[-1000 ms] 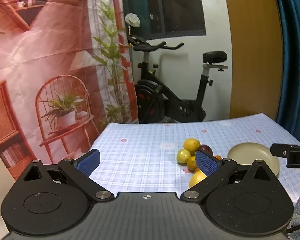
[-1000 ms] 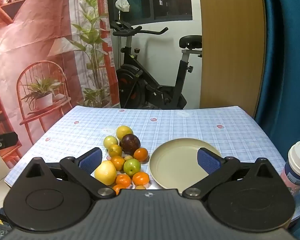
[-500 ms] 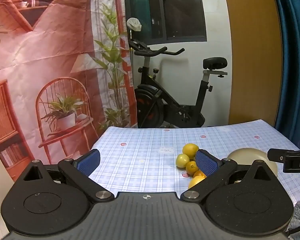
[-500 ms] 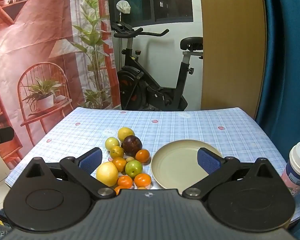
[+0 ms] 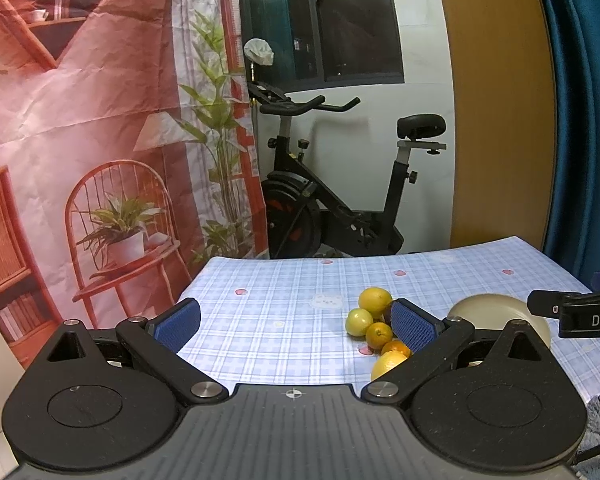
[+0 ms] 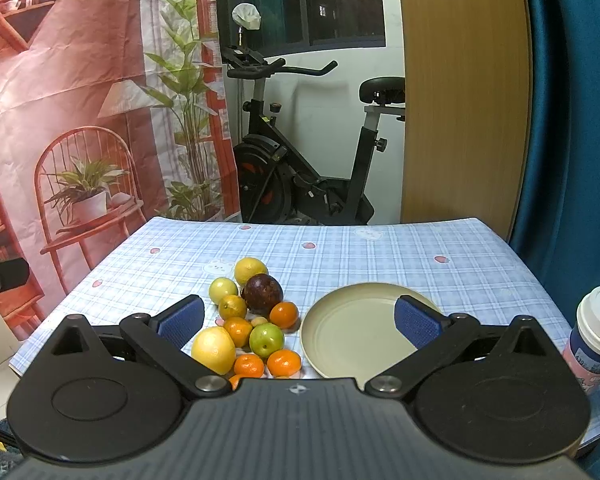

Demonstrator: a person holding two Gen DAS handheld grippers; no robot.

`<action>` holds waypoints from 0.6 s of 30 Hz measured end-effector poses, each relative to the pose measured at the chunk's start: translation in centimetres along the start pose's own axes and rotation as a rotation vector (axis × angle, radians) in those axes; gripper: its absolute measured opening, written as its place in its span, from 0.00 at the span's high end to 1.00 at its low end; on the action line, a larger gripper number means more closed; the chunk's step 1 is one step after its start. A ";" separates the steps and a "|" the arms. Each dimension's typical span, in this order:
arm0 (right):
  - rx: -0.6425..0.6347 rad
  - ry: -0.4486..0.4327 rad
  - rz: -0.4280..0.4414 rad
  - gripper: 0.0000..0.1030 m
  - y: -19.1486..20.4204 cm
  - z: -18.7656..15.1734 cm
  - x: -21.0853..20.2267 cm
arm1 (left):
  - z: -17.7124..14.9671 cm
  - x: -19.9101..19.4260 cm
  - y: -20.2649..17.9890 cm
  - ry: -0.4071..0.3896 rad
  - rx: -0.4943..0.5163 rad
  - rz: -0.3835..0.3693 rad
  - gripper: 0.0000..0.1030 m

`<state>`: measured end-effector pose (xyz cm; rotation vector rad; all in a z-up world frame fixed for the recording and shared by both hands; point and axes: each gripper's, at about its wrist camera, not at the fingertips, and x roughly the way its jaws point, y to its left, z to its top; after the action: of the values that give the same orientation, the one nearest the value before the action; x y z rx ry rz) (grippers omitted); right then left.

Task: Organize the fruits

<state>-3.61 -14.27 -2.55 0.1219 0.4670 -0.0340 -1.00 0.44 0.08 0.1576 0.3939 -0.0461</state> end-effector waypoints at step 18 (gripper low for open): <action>-0.007 -0.010 -0.002 0.00 0.1 0.2 -0.1 | 0.1 0.3 0.0 0.013 -0.001 -0.008 0.01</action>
<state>-3.63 -14.20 -2.35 0.1147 0.4570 -0.0352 -0.68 0.43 0.11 0.1552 0.4074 -0.0528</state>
